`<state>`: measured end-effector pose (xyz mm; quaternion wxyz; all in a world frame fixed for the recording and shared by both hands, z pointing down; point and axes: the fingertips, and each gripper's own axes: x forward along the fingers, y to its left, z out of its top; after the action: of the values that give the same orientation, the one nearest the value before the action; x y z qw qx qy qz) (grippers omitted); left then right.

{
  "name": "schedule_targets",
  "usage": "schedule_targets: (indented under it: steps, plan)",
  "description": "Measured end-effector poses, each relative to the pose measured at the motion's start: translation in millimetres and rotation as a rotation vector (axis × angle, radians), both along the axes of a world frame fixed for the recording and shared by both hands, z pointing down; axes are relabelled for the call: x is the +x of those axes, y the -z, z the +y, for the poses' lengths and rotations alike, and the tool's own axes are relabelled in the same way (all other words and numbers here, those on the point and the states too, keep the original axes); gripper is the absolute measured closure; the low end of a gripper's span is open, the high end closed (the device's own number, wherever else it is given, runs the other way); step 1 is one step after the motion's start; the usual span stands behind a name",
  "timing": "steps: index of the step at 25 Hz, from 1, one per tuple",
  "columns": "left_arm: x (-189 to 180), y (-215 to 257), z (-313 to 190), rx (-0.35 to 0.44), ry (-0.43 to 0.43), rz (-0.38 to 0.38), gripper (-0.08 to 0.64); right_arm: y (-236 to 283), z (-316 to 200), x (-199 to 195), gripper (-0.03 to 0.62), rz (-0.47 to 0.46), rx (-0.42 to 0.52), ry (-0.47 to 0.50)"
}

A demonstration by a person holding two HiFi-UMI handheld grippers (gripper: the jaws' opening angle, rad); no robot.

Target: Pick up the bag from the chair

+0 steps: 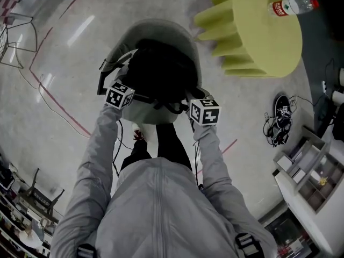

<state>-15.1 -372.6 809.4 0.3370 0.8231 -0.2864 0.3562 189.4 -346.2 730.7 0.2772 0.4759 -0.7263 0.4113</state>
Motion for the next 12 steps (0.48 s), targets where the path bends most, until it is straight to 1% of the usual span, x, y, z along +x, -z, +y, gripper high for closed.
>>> schedule_targets:
  steps: [3, 6, 9, 12]
  plan:
    - [-3.7, 13.3, 6.3, 0.000, 0.008, 0.038, 0.502, 19.4, 5.9, -8.6, 0.549, -0.008, 0.044, 0.059]
    - [-10.6, 27.0, 21.8, -0.005, 0.000, 0.052, 0.508, 37.6, 16.7, -17.8, 0.549, -0.001, 0.067, 0.102]
    - [-17.8, 46.2, 28.9, -0.003, 0.062, 0.080, 0.514, 62.4, 21.7, -27.7, 0.551, -0.005, 0.125, 0.128]
    - [-22.1, 76.6, 27.7, 0.045, 0.100, 0.116, 0.515, 93.9, 21.8, -32.2, 0.551, -0.001, 0.192, 0.149]
